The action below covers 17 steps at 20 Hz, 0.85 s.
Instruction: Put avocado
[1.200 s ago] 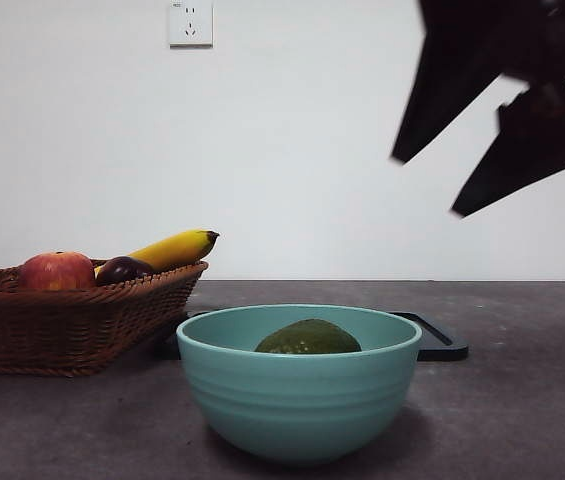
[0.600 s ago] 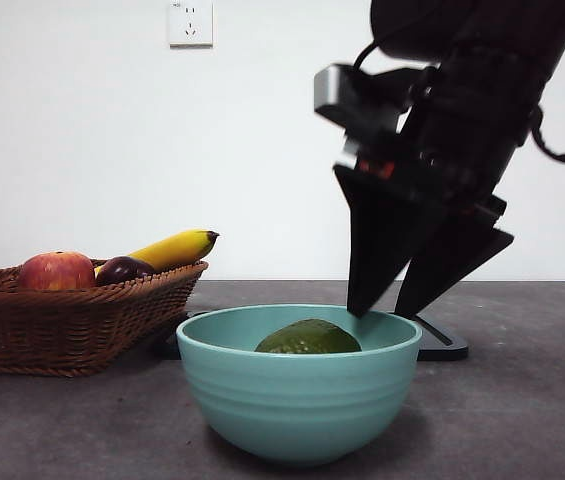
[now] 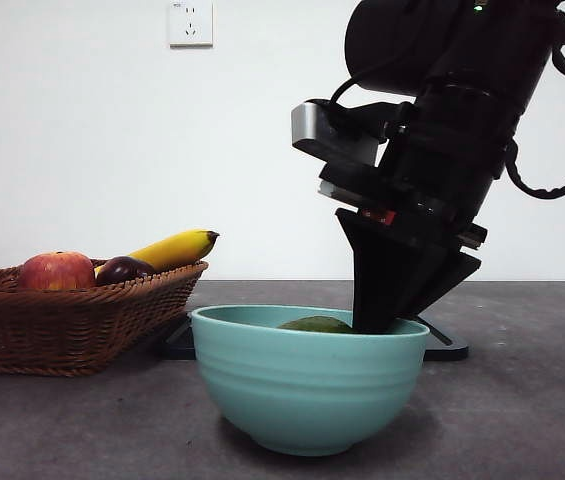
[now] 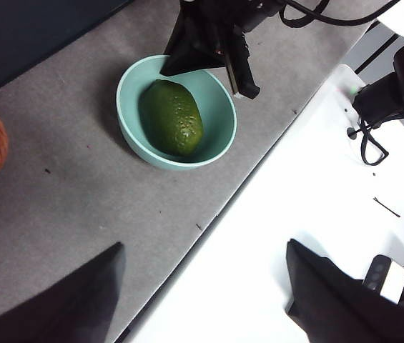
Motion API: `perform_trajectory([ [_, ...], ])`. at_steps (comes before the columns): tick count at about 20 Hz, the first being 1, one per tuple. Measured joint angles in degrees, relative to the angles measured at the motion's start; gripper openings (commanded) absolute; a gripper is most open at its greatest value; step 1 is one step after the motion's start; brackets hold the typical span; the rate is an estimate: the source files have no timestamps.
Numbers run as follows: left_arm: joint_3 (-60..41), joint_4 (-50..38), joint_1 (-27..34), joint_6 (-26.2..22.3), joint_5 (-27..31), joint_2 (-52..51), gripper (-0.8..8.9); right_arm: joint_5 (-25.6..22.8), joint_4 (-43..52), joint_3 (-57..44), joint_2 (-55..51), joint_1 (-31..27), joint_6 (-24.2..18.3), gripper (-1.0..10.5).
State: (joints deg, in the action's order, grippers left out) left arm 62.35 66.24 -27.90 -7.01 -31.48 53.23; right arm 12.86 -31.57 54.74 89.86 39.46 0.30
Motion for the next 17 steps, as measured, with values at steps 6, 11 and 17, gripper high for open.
perform_trajectory([
  [6,0.0,-0.02,0.0,0.0,0.0,0.0,3.65,1.01,-1.53,1.79,0.0,0.28,0.72,0.1],
  [11,0.0,-0.02,0.0,0.0,0.0,0.0,3.66,0.55,-7.3,12.04,0.0,-1.18,1.42,0.1],
  [17,0.0,-0.13,0.0,0.0,0.0,0.0,3.66,0.44,-10.56,26.32,4.76,-10.38,1.36,0.1],
])
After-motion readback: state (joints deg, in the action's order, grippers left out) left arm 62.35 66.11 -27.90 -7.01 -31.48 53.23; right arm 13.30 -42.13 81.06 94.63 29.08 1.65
